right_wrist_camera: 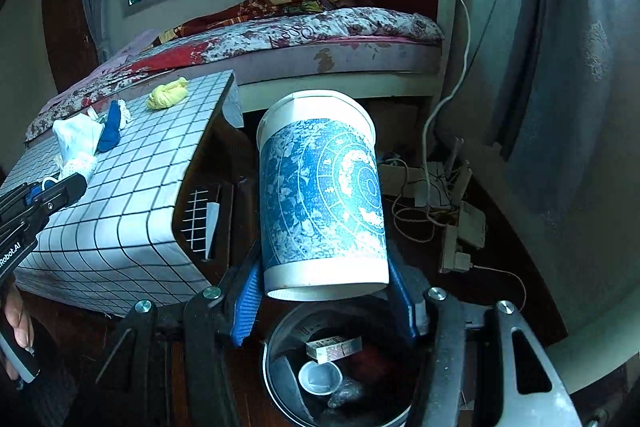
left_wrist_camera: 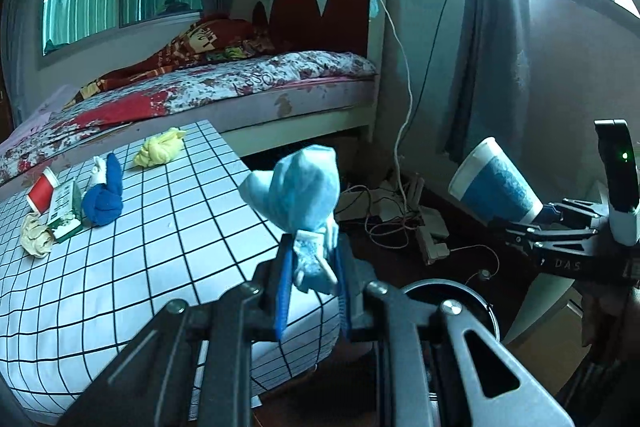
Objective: Collect trash
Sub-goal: 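Carry the light blue tissue and blue cup with both tools over the black bin, then open both tools to drop the tissue and cup into the bin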
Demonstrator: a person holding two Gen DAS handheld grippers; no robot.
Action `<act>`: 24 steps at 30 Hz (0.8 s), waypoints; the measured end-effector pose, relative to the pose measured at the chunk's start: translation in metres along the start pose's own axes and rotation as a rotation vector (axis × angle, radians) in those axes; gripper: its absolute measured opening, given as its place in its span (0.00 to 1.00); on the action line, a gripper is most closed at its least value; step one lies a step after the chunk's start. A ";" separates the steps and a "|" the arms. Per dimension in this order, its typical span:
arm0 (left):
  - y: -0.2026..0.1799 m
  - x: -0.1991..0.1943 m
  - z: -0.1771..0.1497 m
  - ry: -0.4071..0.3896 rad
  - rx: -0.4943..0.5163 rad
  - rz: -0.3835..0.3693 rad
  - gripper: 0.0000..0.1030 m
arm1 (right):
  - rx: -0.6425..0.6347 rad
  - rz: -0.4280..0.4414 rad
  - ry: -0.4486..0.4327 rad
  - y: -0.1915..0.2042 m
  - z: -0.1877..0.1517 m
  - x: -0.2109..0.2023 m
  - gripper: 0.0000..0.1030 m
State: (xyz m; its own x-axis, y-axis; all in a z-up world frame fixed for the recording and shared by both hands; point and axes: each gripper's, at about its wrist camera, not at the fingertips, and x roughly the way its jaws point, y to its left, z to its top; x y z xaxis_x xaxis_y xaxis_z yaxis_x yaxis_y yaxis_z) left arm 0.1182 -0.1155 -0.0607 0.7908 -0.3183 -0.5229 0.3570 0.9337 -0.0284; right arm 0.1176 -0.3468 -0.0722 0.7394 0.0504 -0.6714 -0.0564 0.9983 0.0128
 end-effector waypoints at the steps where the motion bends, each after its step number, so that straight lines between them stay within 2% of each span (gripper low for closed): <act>1: -0.005 0.001 -0.001 0.002 0.007 -0.012 0.20 | 0.001 -0.005 0.003 -0.004 -0.003 -0.001 0.55; 13: -0.064 0.015 -0.009 0.043 0.083 -0.144 0.20 | 0.010 -0.044 0.053 -0.036 -0.035 -0.008 0.56; 24: -0.107 0.036 -0.033 0.146 0.141 -0.271 0.20 | -0.011 -0.029 0.148 -0.056 -0.071 0.005 0.56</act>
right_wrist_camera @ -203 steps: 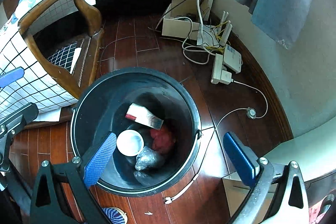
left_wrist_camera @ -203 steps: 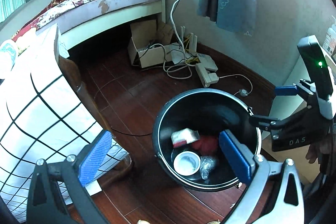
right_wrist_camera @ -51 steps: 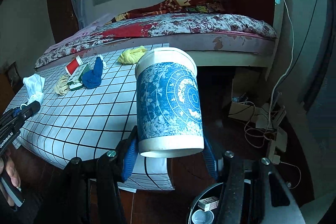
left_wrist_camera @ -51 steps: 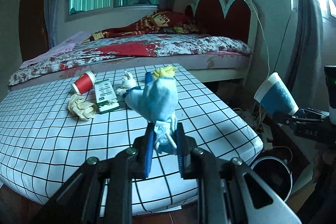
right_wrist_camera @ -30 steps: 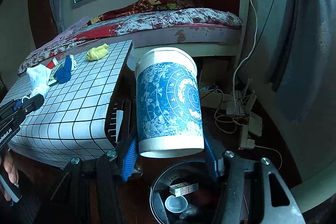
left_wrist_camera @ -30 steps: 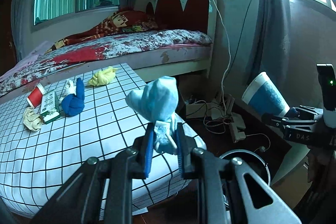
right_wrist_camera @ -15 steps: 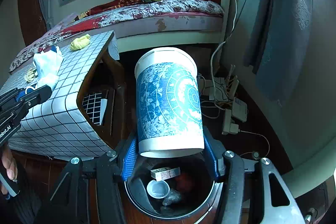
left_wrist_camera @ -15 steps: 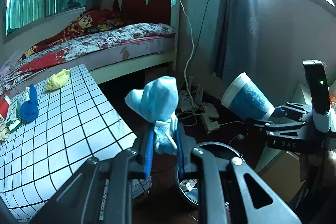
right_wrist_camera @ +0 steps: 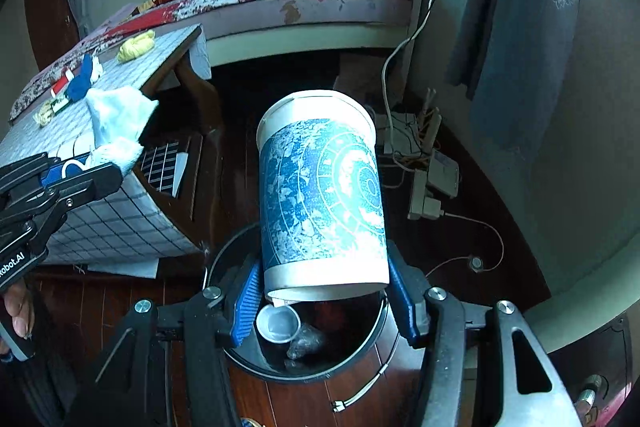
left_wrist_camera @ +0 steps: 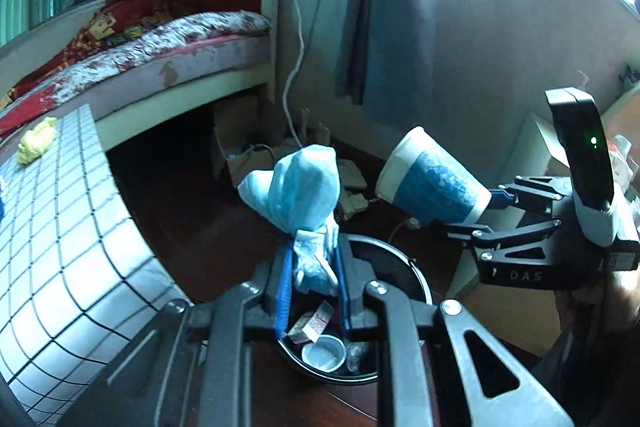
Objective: Collect trash
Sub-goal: 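Open both tools to drop the tissue and cup into the bin, then move both open tools back toward the table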
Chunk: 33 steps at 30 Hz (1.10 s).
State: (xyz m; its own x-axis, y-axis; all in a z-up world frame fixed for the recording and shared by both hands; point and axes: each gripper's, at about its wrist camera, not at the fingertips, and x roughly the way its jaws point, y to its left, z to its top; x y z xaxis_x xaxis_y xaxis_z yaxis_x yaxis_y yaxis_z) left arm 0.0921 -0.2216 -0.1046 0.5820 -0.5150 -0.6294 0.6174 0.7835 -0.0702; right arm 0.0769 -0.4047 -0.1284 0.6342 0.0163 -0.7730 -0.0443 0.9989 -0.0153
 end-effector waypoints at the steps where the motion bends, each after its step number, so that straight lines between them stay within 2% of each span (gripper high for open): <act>1: -0.002 0.005 -0.002 0.017 0.002 -0.014 0.20 | -0.008 0.002 0.015 0.000 -0.003 0.003 0.56; 5: -0.007 0.023 -0.009 0.079 0.019 -0.058 0.20 | -0.043 0.017 0.065 -0.001 -0.015 0.017 0.56; 13: -0.017 0.051 -0.014 0.157 0.023 -0.071 0.21 | -0.077 0.043 0.135 -0.003 -0.027 0.043 0.56; 15: -0.015 0.060 -0.016 0.184 0.003 -0.092 0.29 | -0.077 0.035 0.154 -0.002 -0.027 0.051 0.59; 16: -0.013 0.065 -0.017 0.197 -0.009 -0.093 0.42 | -0.075 0.012 0.183 -0.003 -0.029 0.060 0.78; 17: -0.012 0.069 -0.019 0.212 -0.021 -0.065 0.72 | -0.075 -0.022 0.199 -0.004 -0.030 0.066 0.90; 18: -0.010 0.069 -0.021 0.210 -0.028 -0.041 0.84 | -0.079 -0.045 0.211 -0.005 -0.031 0.070 0.99; 19: -0.010 0.068 -0.023 0.199 -0.032 -0.017 0.96 | -0.082 -0.059 0.231 -0.008 -0.033 0.075 0.99; 23: -0.009 0.072 -0.028 0.213 -0.033 0.052 0.99 | -0.063 -0.109 0.292 -0.017 -0.037 0.084 0.99; 33: -0.005 0.069 -0.028 0.183 -0.021 0.115 0.99 | -0.087 -0.116 0.257 -0.010 -0.036 0.073 0.99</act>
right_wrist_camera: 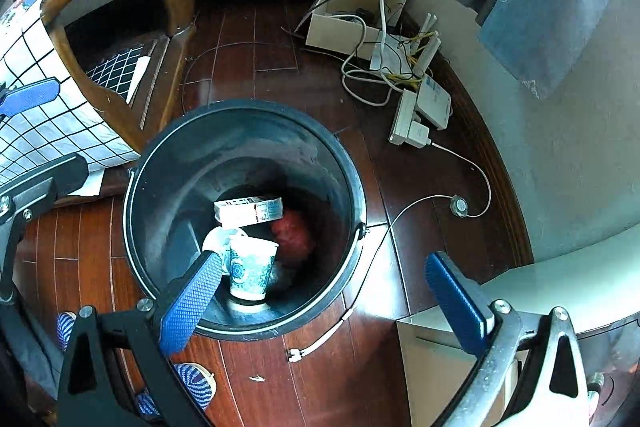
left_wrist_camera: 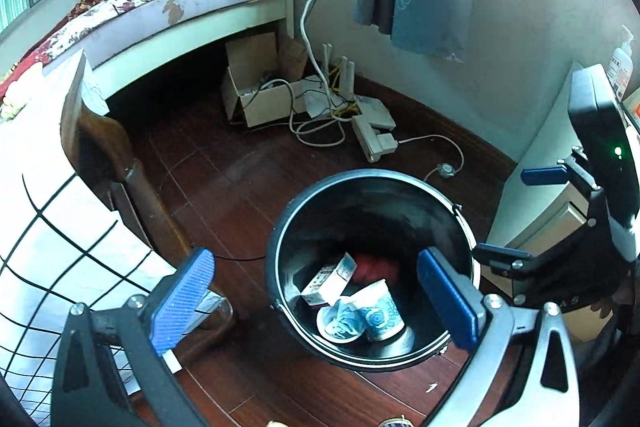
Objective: Collect trash
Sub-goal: 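Move both open tools back toward the table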
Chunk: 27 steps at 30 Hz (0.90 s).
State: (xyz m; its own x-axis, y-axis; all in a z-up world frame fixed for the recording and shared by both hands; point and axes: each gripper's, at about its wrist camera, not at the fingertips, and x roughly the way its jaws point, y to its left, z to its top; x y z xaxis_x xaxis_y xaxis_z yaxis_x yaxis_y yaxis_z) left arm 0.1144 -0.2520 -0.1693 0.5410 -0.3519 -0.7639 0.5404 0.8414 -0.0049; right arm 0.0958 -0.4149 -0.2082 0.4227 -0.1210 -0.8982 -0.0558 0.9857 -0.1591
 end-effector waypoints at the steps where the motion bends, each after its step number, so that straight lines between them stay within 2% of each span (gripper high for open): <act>1: 0.001 0.001 0.001 -0.001 -0.002 0.002 0.99 | -0.001 0.000 -0.004 0.000 0.000 -0.001 0.99; 13: 0.010 -0.014 0.004 -0.036 -0.017 0.041 0.99 | 0.013 0.020 -0.072 0.002 0.009 -0.019 0.99; 27: 0.026 -0.066 0.026 -0.161 -0.052 0.096 0.99 | 0.059 0.058 -0.231 0.007 0.029 -0.063 0.99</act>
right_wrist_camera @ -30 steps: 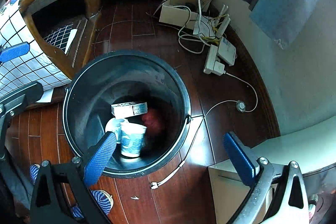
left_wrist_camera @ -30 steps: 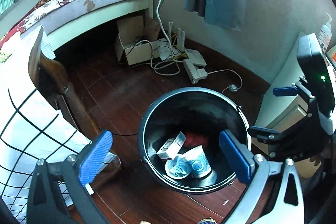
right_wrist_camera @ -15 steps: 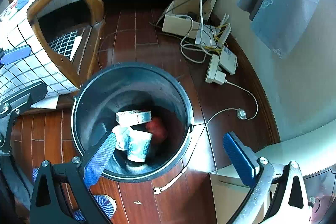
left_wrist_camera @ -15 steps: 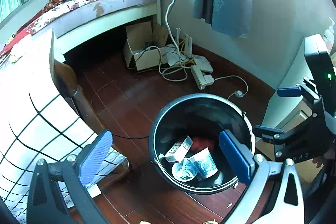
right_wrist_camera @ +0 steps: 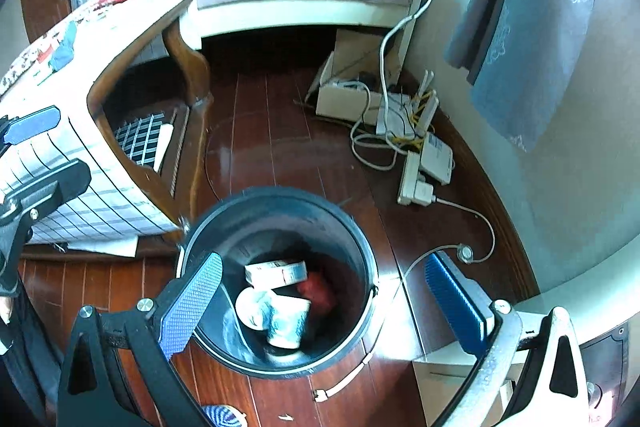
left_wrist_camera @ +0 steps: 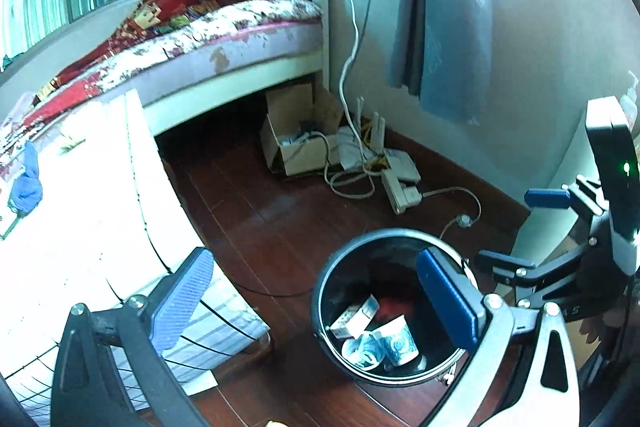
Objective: Collect trash
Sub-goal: 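Move both open tools back toward the table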
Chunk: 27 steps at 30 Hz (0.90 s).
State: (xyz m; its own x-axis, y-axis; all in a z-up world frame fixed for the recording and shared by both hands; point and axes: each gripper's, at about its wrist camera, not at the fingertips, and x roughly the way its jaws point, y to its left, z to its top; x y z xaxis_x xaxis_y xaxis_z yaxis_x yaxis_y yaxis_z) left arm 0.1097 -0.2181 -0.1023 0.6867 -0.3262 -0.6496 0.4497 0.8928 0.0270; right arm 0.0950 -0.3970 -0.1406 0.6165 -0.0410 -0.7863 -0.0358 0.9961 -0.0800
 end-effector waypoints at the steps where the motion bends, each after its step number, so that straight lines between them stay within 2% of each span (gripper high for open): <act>1: 0.002 -0.003 0.002 -0.007 -0.001 0.003 0.99 | 0.001 0.004 -0.013 0.002 0.003 -0.003 0.99; 5: 0.013 -0.017 0.009 -0.047 -0.011 0.029 0.99 | 0.007 0.019 -0.061 0.008 0.013 -0.015 0.99; 13: 0.047 -0.032 0.010 -0.076 -0.050 0.096 0.99 | 0.008 0.054 -0.130 0.027 0.033 -0.029 0.99; 27: 0.118 -0.061 -0.005 -0.108 -0.163 0.220 0.99 | -0.088 0.147 -0.197 0.111 0.080 -0.035 0.99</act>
State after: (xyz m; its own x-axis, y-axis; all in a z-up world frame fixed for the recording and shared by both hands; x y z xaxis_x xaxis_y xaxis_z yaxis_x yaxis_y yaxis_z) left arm 0.1181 -0.0917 -0.0635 0.8183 -0.1429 -0.5567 0.1915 0.9810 0.0297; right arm 0.1320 -0.2789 -0.0728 0.7405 0.1278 -0.6598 -0.1991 0.9794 -0.0337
